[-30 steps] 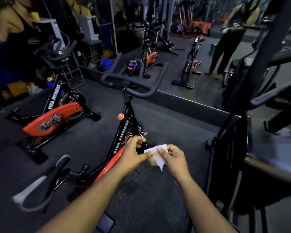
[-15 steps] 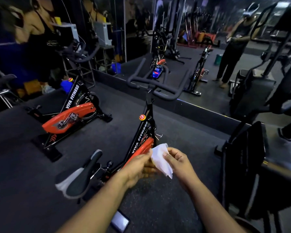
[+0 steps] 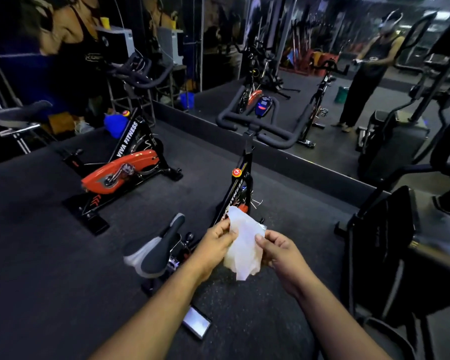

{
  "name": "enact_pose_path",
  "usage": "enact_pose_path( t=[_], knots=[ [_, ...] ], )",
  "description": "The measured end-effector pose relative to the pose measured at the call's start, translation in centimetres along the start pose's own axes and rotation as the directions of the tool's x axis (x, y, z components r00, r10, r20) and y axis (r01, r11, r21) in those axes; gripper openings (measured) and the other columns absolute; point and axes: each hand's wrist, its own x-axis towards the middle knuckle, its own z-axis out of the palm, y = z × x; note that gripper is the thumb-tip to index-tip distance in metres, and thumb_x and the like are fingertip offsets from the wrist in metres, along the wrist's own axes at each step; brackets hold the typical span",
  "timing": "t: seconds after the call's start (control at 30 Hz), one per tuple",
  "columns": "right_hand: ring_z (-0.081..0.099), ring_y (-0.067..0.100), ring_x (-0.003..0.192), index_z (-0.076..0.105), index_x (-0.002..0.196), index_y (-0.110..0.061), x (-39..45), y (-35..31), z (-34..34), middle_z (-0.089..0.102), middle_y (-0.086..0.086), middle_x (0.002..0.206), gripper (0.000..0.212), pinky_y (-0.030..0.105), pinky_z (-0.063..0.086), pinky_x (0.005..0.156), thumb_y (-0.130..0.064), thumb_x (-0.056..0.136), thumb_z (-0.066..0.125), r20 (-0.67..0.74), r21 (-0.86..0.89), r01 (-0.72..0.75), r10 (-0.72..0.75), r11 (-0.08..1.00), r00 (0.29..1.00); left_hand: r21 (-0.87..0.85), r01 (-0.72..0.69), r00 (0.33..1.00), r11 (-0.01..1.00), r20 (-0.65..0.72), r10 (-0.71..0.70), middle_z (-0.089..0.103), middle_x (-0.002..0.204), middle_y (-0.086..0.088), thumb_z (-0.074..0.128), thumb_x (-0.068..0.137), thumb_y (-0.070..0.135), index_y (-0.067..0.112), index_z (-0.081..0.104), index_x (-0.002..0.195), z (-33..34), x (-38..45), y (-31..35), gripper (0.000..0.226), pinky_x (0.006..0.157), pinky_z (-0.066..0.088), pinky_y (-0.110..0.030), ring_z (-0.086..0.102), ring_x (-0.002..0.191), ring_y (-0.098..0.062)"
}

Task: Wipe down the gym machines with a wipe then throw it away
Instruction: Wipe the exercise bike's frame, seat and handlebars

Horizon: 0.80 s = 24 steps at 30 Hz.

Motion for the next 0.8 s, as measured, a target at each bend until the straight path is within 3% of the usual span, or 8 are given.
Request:
enact_pose_path(
  t=[0.13,0.27,0.37,0.47,0.57,0.67,0.73,0.8],
  knots=[
    [0.067,0.031,0.077,0.066,0.115,0.001,-0.3,-0.1,0.3,0.071,0.029,0.105,0.025,0.032,0.053,0.058,-0.014,0.096,0.066,0.077,-0.021,-0.020,0.021,1.000,0.997,-0.007,0.023,1.000,1.000,-0.001,-0.023,0.076,0.115,-0.007,0.061,0.103,0.018,0.015,0.066,0.124,-0.1,-2.1,-0.1,0.022,0.097,0.057,-0.045,0.071,0.111,-0.029],
    [0.073,0.029,0.089,0.064,0.123,-0.003,-0.4,-1.2,0.1,0.072,0.023,0.113,0.030,0.036,0.060,0.068,-0.003,0.094,0.064,0.206,0.003,-0.084,0.081,0.996,0.975,0.023,0.024,1.000,0.999,0.005,-0.024,0.074,0.117,-0.013,0.066,0.095,0.001,0.008,0.062,0.127,0.1,-3.8,1.5,0.033,0.076,0.058,-0.029,0.072,0.104,-0.024],
    [0.071,0.029,0.089,0.069,0.114,-0.005,-0.6,-3.3,0.1,0.074,0.021,0.108,0.025,0.037,0.060,0.070,0.001,0.089,0.067,0.271,0.040,0.077,-0.085,0.996,0.959,0.048,-0.101,0.994,0.994,-0.033,0.103,0.075,0.116,-0.011,0.068,0.090,-0.008,0.010,0.063,0.126,-0.1,-5.3,4.7,0.041,0.081,0.059,-0.032,0.072,0.105,-0.023],
    [0.069,0.022,0.086,0.075,0.096,-0.003,-0.5,-4.7,0.4,0.075,0.014,0.098,0.016,0.031,0.057,0.074,0.007,0.085,0.070,0.347,0.035,0.328,-0.319,0.944,0.882,0.125,-0.262,0.960,0.957,-0.064,0.272,0.076,0.109,-0.010,0.075,0.085,-0.002,0.010,0.074,0.110,-0.1,-7.2,7.8,0.028,0.087,0.059,-0.034,0.072,0.101,-0.022],
    [0.069,0.015,0.087,0.080,0.086,-0.018,0.2,-4.4,1.4,0.076,0.003,0.097,0.041,0.028,0.053,0.075,0.017,0.086,0.060,0.395,-0.060,0.410,-0.355,0.910,0.847,0.251,-0.317,0.931,0.915,-0.102,0.351,0.070,0.106,-0.013,0.071,0.082,-0.014,-0.008,0.075,0.097,0.0,-9.0,8.9,0.017,0.074,0.057,-0.026,0.069,0.091,-0.018],
    [0.069,0.014,0.075,0.078,0.084,-0.018,0.5,-3.0,2.7,0.076,0.003,0.086,0.042,0.026,0.054,0.065,0.016,0.093,0.056,0.393,-0.081,0.339,-0.283,0.937,0.875,0.221,-0.214,0.924,0.952,-0.270,0.271,0.073,0.108,-0.009,0.055,0.091,-0.017,-0.008,0.072,0.104,-0.1,-10.2,8.3,0.023,0.065,0.056,-0.024,0.068,0.085,-0.017],
    [0.067,0.020,0.071,0.077,0.084,-0.019,0.5,-2.0,3.4,0.075,0.009,0.083,0.041,0.031,0.054,0.061,0.013,0.095,0.054,0.381,-0.077,0.291,-0.241,0.954,0.892,0.077,-0.089,0.932,0.993,-0.345,0.110,0.075,0.112,-0.003,0.048,0.098,-0.002,0.008,0.070,0.118,-0.5,-10.7,7.2,0.032,0.057,0.050,-0.026,0.064,0.086,-0.021],
    [0.066,0.027,0.074,0.077,0.088,-0.020,0.4,-1.1,4.1,0.073,0.018,0.088,0.039,0.039,0.054,0.067,0.010,0.097,0.052,0.376,-0.070,0.257,-0.213,0.964,0.902,-0.045,-0.001,0.942,0.999,-0.336,-0.014,0.075,0.111,-0.001,0.047,0.099,0.014,0.020,0.069,0.122,-1.7,-11.2,5.7,0.032,0.062,0.049,-0.030,0.062,0.091,-0.024]
  ],
)
